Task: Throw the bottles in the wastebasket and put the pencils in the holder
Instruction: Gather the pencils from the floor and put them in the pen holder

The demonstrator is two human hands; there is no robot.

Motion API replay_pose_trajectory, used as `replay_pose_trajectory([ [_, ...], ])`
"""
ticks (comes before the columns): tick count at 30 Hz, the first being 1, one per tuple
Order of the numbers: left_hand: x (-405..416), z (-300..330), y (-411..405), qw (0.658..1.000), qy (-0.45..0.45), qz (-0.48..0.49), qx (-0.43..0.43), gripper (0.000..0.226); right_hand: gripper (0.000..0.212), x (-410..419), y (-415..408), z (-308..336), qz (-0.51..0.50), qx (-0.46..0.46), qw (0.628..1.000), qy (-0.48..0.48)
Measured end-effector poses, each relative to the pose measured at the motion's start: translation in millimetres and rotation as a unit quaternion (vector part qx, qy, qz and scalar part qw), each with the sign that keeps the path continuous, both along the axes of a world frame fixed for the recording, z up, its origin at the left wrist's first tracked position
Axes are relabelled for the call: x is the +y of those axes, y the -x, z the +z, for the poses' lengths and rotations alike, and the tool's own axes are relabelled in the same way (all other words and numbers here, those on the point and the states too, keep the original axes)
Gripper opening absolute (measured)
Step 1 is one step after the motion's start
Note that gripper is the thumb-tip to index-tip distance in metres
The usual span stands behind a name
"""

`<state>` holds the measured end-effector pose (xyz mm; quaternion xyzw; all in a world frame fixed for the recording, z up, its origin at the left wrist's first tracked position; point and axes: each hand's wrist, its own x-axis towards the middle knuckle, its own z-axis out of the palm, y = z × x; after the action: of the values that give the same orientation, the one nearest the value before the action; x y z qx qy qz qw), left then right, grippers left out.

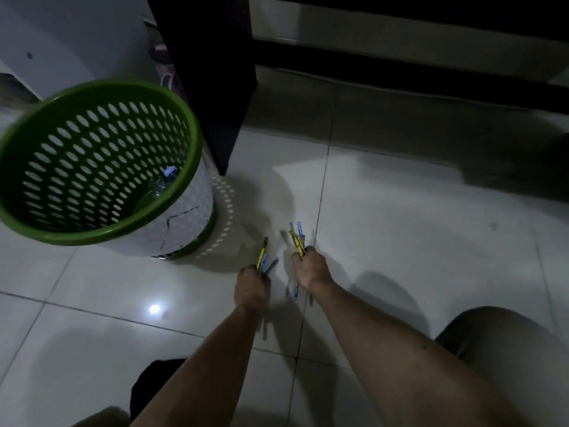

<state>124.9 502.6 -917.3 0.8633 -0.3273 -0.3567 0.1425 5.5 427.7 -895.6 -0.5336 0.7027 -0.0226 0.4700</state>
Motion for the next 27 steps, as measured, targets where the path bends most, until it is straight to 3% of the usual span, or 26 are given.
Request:
replay_pose_trajectory([
  [6, -12, 16, 5, 0.997, 0.053, -0.054, -0.013, 0.040, 0.031, -11, 4, 8, -0.080, -0.040, 0.996, -0.013],
  [8, -26, 40, 5, 0.994, 0.068, -0.086, -0.008, 0.047, 0.022, -17, 3, 24, -0.094, -0.055, 0.994, 0.000],
  [12, -50, 121, 1, 0.993, 0.082, -0.068, 0.045, 0.036, 0.022, -27, -8, 85, -0.112, -0.085, 0.990, 0.016],
  [16, -57, 231, -7, 0.987, 0.100, -0.034, 0.119, 0.030, 0.028, -22, -21, 197, -0.117, -0.135, 0.984, 0.011],
  [21, -57, 390, -18, 0.979, 0.097, 0.031, 0.176, 0.051, 0.036, -12, -23, 368, -0.139, -0.187, 0.972, 0.022],
  [24, -53, 498, -14, 0.980, 0.106, 0.029, 0.168, 0.049, 0.046, -7, -17, 470, -0.152, -0.184, 0.971, 0.021],
  [27, -46, 599, -1, 0.979, 0.118, 0.019, 0.165, 0.041, 0.043, 2, -10, 561, -0.135, -0.176, 0.975, 0.026],
])
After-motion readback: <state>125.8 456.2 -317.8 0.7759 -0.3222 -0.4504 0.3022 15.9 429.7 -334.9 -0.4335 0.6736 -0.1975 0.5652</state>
